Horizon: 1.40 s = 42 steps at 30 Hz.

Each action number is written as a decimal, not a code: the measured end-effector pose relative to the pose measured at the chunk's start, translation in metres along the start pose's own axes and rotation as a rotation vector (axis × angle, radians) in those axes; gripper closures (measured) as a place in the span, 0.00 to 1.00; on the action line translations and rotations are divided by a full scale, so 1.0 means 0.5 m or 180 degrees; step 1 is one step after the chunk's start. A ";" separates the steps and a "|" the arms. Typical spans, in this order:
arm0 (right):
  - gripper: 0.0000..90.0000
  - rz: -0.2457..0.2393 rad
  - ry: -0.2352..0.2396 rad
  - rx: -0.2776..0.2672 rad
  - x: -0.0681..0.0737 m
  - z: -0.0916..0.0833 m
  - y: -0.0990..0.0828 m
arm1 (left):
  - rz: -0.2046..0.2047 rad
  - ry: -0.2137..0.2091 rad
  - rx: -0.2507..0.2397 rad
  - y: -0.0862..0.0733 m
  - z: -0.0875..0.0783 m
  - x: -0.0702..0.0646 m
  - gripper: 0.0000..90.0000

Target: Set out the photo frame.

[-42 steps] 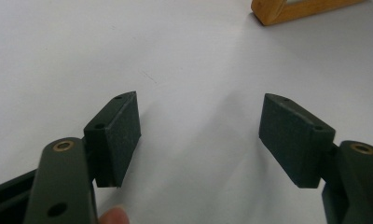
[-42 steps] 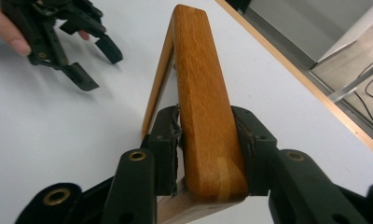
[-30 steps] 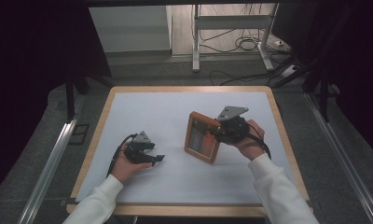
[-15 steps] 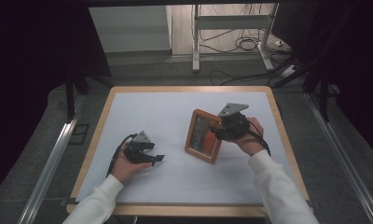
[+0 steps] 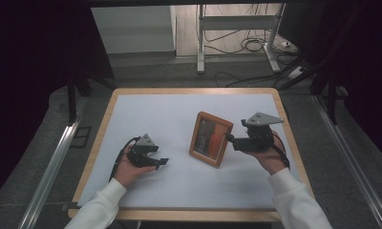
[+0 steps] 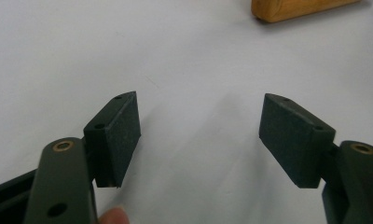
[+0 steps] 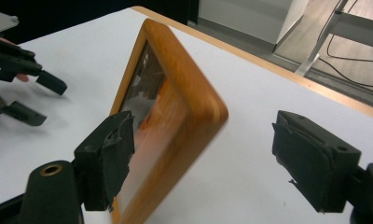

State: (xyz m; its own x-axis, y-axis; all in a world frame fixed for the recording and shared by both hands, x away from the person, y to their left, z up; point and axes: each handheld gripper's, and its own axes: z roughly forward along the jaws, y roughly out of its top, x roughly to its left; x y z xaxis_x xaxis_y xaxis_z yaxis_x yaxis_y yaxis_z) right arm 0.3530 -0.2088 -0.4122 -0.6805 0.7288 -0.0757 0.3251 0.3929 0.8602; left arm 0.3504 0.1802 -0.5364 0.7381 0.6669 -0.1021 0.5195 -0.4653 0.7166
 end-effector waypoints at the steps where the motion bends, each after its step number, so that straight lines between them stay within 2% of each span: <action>1: 0.24 0.0038 0.0012 -0.0018 0.002 -0.009 -0.008 | 0.0000 0.0000 -0.0008 0.000 0.000 -0.001 0.32; 3: 0.27 0.0059 0.0046 -0.0065 0.009 -0.031 -0.038 | 0.0012 0.0001 -0.0006 0.000 -0.001 -0.001 0.32; 5: 0.28 0.0068 0.0055 -0.0077 0.011 -0.036 -0.049 | -0.0004 0.0005 -0.0023 0.000 -0.001 -0.002 0.32; 8: 0.37 0.0121 0.0128 -0.0082 0.019 -0.045 -0.080 | 0.0020 0.0012 -0.0033 0.001 -0.003 -0.003 0.32; 10: 0.46 0.0116 0.0186 -0.0061 0.026 -0.050 -0.095 | 0.0020 0.0013 -0.0048 0.002 -0.004 -0.006 0.32; 12: 0.60 0.0112 0.0235 -0.0041 0.035 -0.053 -0.108 | 0.0024 0.0011 -0.0053 0.003 -0.004 -0.007 0.32; 13: 0.75 0.0087 0.0365 -0.0023 0.046 -0.055 -0.119 | 0.0025 0.0011 -0.0053 0.003 -0.004 -0.008 0.32; 14: 0.75 0.0087 0.0365 -0.0023 0.046 -0.055 -0.119 | 0.0008 0.0007 -0.0053 0.002 -0.004 -0.009 0.32; 19: 0.95 -0.0124 0.0499 0.0120 0.082 -0.036 -0.129 | 0.0018 0.0013 -0.0063 0.001 -0.008 -0.013 0.32; 24: 1.00 -0.0198 0.0576 0.0269 0.101 0.005 -0.137 | 0.0020 0.0015 -0.0093 -0.002 -0.014 -0.016 0.32; 30: 1.00 -0.0293 0.0624 0.0391 0.120 0.048 -0.135 | 0.0012 -0.0001 -0.0104 -0.003 -0.013 -0.016 0.32; 36: 1.00 -0.0356 0.0639 0.0462 0.131 0.081 -0.130 | 0.0021 -0.0005 -0.0098 -0.003 -0.013 -0.017 0.32; 42: 1.00 -0.0412 0.0670 0.0546 0.138 0.096 -0.134 | 0.0024 -0.0011 -0.0083 -0.004 -0.010 -0.017 0.32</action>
State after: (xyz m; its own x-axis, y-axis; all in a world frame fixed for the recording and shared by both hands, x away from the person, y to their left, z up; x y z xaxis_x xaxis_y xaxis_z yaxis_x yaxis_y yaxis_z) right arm 0.3155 -0.1580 -0.4993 -0.8389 0.5412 -0.0577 0.3208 0.5772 0.7510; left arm 0.3409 0.1784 -0.5334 0.7436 0.6613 -0.0990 0.5025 -0.4550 0.7352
